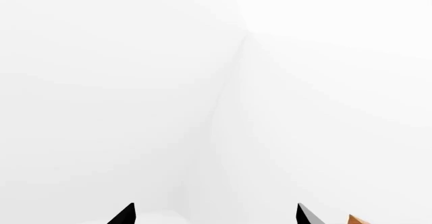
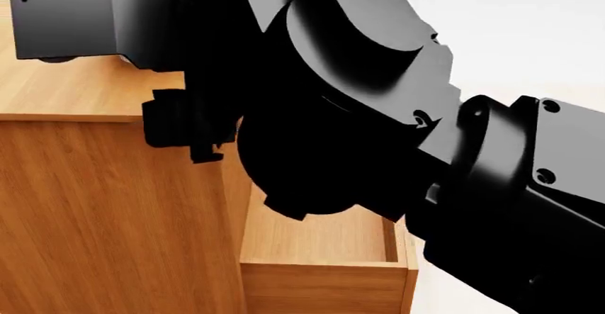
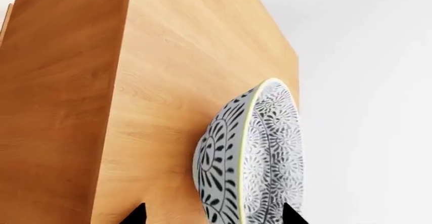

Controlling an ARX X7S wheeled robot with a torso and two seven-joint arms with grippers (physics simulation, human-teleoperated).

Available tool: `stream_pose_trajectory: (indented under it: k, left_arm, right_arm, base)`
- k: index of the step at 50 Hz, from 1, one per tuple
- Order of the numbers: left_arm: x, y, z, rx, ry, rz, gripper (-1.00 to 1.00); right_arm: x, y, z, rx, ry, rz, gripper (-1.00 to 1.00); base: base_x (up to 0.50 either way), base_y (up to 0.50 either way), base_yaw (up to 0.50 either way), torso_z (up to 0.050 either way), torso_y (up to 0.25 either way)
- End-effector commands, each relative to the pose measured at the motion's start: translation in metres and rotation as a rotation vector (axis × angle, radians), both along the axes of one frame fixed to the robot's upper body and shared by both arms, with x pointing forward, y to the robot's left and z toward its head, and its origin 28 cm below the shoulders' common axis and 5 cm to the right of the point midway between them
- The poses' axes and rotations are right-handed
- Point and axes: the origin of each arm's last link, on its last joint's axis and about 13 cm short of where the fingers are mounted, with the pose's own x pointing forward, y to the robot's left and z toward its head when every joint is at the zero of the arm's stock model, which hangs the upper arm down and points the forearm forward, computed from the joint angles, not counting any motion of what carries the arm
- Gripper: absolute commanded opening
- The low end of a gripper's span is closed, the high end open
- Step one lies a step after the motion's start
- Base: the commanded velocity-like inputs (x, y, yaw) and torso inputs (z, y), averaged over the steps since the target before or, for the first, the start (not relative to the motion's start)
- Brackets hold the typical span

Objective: Put the bowl on top of the cabinet.

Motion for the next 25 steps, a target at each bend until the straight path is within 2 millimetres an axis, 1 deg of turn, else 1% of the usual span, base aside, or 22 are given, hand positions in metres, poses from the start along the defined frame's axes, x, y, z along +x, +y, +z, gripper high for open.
stream_pose_trajectory:
  k: [1, 3, 11, 13, 21, 22, 25]
  left_arm:
    - [0.000, 0.000, 0.000, 0.000, 0.001, -0.001, 1.00]
    - [0.000, 0.000, 0.000, 0.000, -0.001, -0.002, 1.00]
    - [0.001, 0.000, 0.000, 0.001, 0.000, -0.003, 1.00]
    - [0.000, 0.000, 0.000, 0.002, 0.000, -0.003, 1.00]
    - [0.001, -0.001, 0.000, 0.006, 0.002, -0.008, 1.00]
    - [0.001, -0.001, 0.000, 0.006, 0.002, -0.008, 1.00]
    - [0.000, -0.001, 0.000, 0.006, 0.003, -0.007, 1.00]
  right_arm:
    - [-0.006, -0.012, -0.007, 0.026, 0.046, 0.020, 1.00]
    - [-0.008, -0.015, -0.009, 0.023, 0.039, 0.025, 1.00]
    - [-0.022, -0.029, -0.022, 0.105, 0.036, 0.060, 1.00]
    - [-0.026, -0.034, -0.022, 0.144, 0.027, 0.064, 1.00]
    - [-0.046, -0.051, -0.022, 0.151, -0.015, 0.089, 1.00]
    - [-0.051, -0.054, -0.025, 0.158, -0.020, 0.096, 1.00]
    - [-0.057, -0.059, -0.031, 0.174, -0.020, 0.098, 1.00]
  base:
    - [0.00, 0.00, 0.00, 0.000, 0.000]
    - [0.00, 0.00, 0.00, 0.000, 0.000]
    - [0.00, 0.00, 0.00, 0.000, 0.000]
    - [0.00, 0.00, 0.00, 0.000, 0.000]
    - [0.00, 0.00, 0.00, 0.000, 0.000]
    - [0.00, 0.00, 0.00, 0.000, 0.000]
    - [0.00, 0.00, 0.00, 0.000, 0.000]
